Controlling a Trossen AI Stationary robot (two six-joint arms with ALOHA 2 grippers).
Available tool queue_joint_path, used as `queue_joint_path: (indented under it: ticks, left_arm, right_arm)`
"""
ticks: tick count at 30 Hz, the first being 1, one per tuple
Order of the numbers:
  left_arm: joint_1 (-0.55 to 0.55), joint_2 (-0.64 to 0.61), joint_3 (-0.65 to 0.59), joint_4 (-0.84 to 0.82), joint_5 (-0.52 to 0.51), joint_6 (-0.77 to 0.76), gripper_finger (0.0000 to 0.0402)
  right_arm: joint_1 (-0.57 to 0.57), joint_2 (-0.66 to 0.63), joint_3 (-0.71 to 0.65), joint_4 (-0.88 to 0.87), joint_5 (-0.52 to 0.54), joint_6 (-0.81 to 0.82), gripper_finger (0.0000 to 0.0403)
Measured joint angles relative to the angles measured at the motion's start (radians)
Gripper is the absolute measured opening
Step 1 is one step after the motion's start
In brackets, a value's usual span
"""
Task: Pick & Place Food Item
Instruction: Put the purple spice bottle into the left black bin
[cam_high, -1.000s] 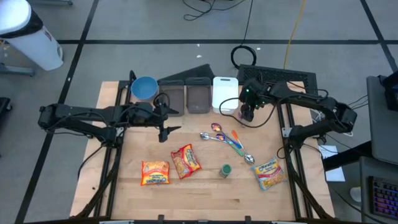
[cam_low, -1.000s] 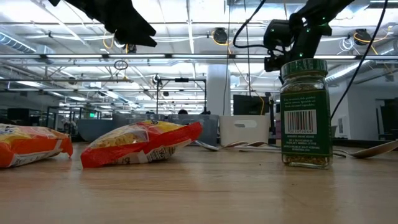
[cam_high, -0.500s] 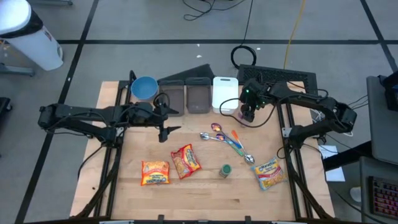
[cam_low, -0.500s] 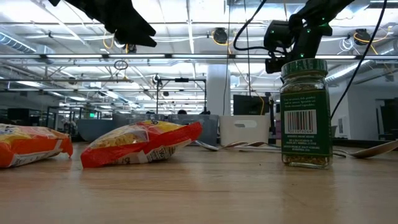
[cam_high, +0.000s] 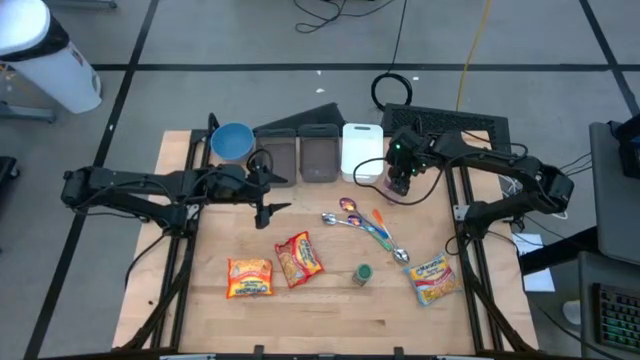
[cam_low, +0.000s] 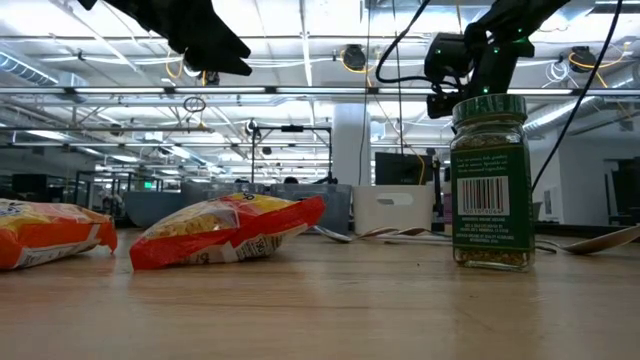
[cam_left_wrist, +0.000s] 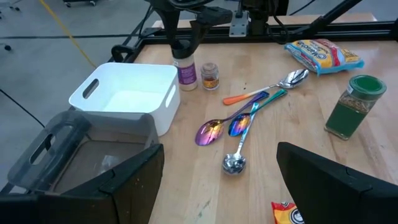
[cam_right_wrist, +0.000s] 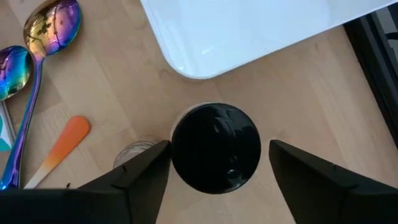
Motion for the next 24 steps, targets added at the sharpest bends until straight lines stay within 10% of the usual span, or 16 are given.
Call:
queue_joint_path:
  ticks: [7,24]
  left_arm:
    - [0.0,0.0,0.0,0.0,0.0,-0.009,0.0324]
    - [0.0,0.0,0.0,-0.006,0.0,-0.018,0.0324]
  right_arm:
    - [0.0,-0.002,0.0,-0.008,-0.002,-0.017,0.0191]
    - [0.004,-0.048,-0.002,-0.043,0.003,-0.049,0.0191]
